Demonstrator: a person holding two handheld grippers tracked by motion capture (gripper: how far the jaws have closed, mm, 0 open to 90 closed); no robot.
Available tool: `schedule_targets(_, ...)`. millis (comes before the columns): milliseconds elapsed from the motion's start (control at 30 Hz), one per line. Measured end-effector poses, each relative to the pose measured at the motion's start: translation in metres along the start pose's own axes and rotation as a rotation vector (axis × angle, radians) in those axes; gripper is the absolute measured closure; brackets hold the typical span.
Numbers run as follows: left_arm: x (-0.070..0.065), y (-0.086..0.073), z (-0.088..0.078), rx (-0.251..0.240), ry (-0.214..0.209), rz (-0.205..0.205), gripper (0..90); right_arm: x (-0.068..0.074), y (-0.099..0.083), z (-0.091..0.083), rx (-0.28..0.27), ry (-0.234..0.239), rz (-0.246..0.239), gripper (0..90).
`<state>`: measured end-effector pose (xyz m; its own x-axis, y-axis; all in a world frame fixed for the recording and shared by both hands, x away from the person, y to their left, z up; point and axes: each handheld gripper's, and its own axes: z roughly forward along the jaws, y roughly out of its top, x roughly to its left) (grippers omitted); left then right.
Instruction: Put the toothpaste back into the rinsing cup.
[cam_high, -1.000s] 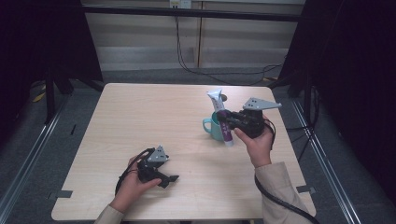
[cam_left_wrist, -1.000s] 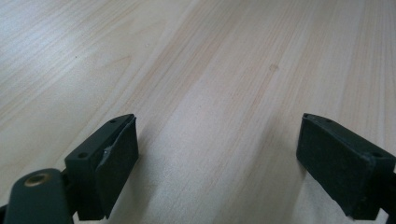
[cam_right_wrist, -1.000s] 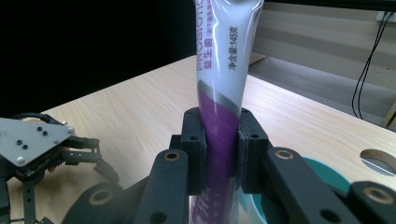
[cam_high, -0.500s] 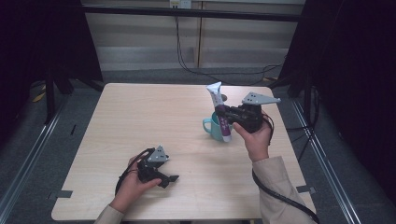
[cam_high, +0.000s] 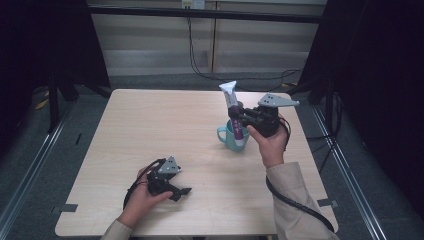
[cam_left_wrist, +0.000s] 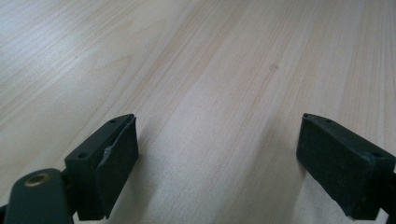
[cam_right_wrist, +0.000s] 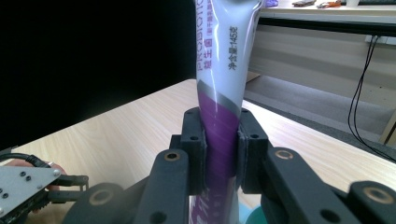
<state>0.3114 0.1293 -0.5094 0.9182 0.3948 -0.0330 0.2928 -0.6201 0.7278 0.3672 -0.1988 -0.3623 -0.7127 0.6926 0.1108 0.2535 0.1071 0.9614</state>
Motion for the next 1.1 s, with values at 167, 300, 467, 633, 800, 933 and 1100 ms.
schedule_targets(167, 0.000, 0.000, 0.000, 0.000, 0.000, 0.000, 12.6, -0.001, 0.002, 0.002, -0.007, -0.008, -0.002, 76.0)
schedule_targets(300, 0.000, 0.000, 0.000, 0.000, 0.000, 0.000, 12.6, -0.004, 0.004, 0.003, -0.020, -0.008, 0.007, 76.0)
schedule_targets(467, 0.000, 0.000, 0.000, 0.000, 0.000, 0.000, 12.6, -0.005, 0.005, 0.003, -0.030, -0.018, 0.010, 76.0)
schedule_targets(633, 0.000, 0.000, 0.000, -0.005, 0.000, -0.006, 12.6, -0.009, 0.006, 0.004, -0.045, -0.025, 0.018, 76.0)
schedule_targets(800, 0.000, 0.000, 0.000, -0.005, 0.000, -0.007, 12.6, -0.012, 0.008, 0.005, -0.056, -0.036, 0.027, 76.0)
schedule_targets(933, 0.000, 0.000, 0.000, -0.006, 0.001, -0.006, 12.6, -0.014, 0.009, 0.005, -0.063, -0.040, 0.028, 76.0)
schedule_targets(1100, 0.000, 0.000, 0.000, -0.006, 0.001, -0.006, 12.6, -0.015, 0.011, 0.007, -0.063, -0.046, 0.031, 76.0)
